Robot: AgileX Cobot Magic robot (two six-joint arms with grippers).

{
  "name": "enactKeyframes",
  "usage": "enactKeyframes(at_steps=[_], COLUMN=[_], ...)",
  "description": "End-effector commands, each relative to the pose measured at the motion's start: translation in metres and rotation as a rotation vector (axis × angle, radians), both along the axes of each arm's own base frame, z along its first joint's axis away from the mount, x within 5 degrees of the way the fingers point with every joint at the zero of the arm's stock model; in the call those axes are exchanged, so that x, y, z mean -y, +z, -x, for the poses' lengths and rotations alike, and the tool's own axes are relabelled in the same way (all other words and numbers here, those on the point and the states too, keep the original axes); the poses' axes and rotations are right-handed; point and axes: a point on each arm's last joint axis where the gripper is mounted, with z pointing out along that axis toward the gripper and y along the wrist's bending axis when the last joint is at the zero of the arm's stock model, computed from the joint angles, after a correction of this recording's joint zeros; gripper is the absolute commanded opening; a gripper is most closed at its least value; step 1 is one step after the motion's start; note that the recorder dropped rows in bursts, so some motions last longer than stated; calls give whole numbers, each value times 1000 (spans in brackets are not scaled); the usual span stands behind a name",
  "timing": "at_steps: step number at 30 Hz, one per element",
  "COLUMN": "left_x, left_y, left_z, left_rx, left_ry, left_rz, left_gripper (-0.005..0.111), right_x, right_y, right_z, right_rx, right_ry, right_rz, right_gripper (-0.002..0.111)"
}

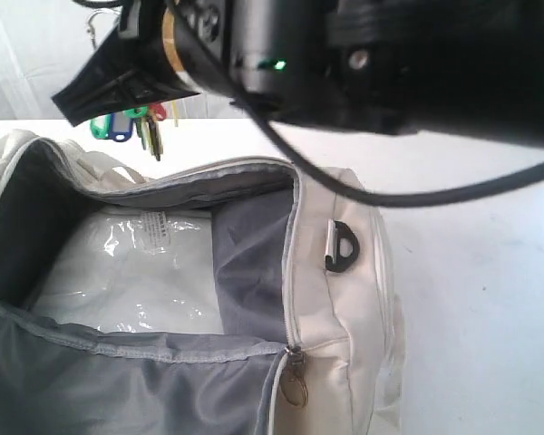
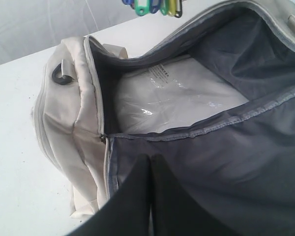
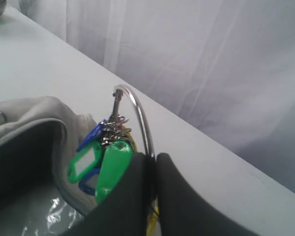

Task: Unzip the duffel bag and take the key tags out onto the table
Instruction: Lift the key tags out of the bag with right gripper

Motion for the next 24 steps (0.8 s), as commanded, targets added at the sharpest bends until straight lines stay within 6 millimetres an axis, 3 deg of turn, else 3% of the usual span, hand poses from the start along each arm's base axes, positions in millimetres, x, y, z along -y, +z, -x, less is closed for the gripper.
enactKeyframes(at_steps=[1,12,17,24], left_x=[0,0,0,0], left_y=[-3,-4,-4,-4], left_z=[1,2,2,2], left_rx=[-11,-25,-25,-30], left_ry=[-1,-5,-5,-6], left_rz=[-5,-11,-11,-12], left_gripper=[0,0,0,0], right_x=[30,105,148,206], right_y=[16,29,40,29], right_z=[6,27,44,61], right_rx=[-15,-22,-42,-101], right_ry=[-77,-216,-258,-401], right_rz=[74,102,-6,16], right_gripper=[0,0,0,0])
